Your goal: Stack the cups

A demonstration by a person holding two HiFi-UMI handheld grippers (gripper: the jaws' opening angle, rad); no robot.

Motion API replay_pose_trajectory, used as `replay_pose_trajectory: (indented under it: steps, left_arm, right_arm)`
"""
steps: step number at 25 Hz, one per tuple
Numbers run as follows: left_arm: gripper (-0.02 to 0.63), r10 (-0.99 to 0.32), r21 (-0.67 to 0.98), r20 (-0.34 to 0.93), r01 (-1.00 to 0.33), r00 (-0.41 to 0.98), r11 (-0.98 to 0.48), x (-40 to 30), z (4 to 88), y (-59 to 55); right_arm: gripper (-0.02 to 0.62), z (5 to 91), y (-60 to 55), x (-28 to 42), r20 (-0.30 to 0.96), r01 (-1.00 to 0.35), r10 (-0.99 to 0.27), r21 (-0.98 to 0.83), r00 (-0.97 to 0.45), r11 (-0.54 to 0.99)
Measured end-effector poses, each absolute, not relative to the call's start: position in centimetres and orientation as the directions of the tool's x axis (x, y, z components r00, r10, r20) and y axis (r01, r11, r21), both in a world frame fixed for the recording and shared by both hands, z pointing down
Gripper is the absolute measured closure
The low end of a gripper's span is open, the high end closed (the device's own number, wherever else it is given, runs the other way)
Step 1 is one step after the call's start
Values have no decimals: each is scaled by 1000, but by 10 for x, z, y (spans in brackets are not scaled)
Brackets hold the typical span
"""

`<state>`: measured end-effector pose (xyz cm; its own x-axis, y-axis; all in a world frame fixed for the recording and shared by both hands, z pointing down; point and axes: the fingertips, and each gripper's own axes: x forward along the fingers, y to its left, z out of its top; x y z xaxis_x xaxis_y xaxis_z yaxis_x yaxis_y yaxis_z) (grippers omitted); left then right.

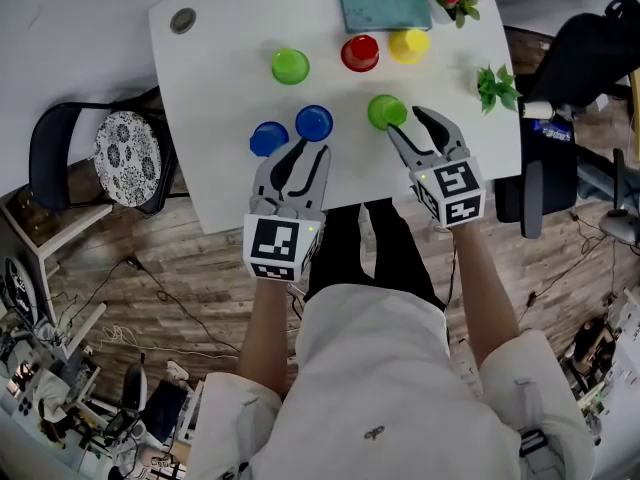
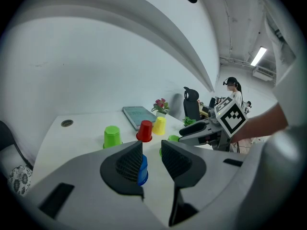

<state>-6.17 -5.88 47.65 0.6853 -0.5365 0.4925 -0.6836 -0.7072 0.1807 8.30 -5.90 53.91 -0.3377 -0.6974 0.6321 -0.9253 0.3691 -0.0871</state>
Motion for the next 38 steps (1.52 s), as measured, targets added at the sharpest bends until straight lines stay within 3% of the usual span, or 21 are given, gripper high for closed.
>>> replay_pose_trajectory:
  steps: [19,38]
  left_arm:
    - [370,-617,82,594,-802,516,-592,-55,525,-79]
    - [365,-697,-91,647,-875,310,-475,-67,540,-101]
  right_arm:
    - [400,490,-39,99,585,-926,-732,-93,-348,365]
    - [408,496,-40,106,600,-902,-693,-125,-401,414]
